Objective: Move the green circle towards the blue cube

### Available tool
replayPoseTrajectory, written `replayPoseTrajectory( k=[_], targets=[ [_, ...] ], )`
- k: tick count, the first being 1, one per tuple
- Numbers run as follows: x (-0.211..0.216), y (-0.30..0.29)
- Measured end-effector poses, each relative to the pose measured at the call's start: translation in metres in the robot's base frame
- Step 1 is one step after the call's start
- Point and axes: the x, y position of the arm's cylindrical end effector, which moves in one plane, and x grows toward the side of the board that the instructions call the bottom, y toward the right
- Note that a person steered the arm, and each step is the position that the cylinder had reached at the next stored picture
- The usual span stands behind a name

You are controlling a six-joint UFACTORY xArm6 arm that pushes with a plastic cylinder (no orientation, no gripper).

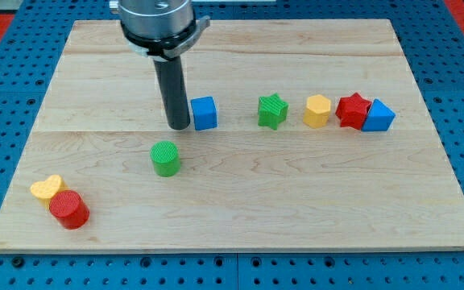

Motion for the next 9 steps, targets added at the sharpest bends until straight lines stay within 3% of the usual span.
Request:
replayPoseTrajectory(
  k=[5,7,9],
  targets=[
    [-0.036,0.003],
    [-0.004,-0.020],
    [0.044,0.020]
  ],
)
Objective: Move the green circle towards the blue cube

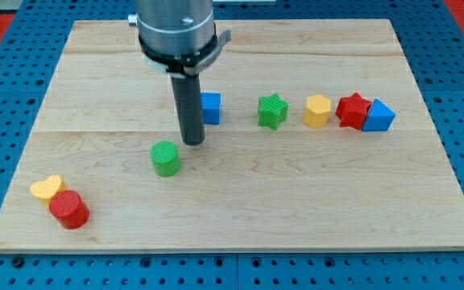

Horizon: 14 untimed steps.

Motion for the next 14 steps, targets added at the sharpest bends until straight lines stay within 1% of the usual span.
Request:
replayPoseTrajectory(
  k=[1,3,4,5,7,8,9,10,12,14],
  targets=[
    [0.027,0.000],
    [0.038,-0.066],
    [0.048,-0.073],
    [0.032,-0.091],
    [0.014,-0.138],
    [-0.001,-0.152],
    [-0.012,-0.152],
    [-0.038,-0.153],
    [-0.083,-0.190],
    [-0.074,-0.188]
  ],
)
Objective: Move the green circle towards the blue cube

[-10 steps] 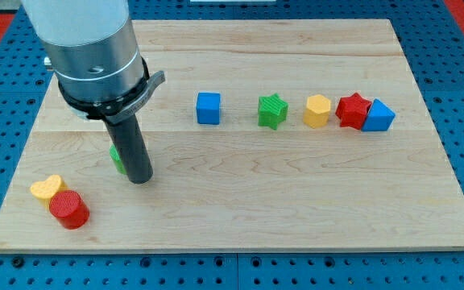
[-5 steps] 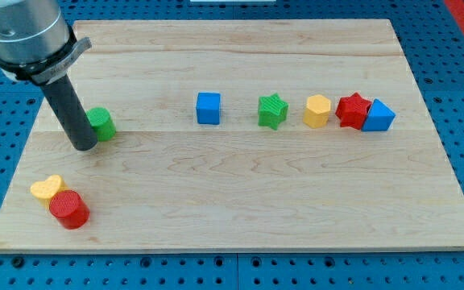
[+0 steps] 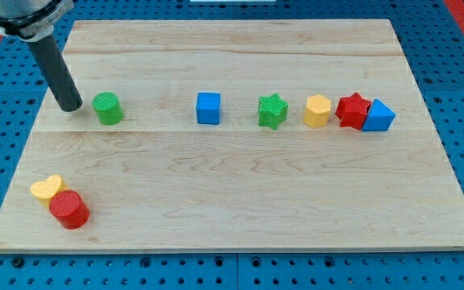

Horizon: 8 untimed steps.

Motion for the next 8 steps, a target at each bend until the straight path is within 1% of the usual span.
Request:
replayPoseTrajectory(
  k=[1,8],
  targets=[
    [0.008,0.012],
    [0.019,0.080]
  ],
)
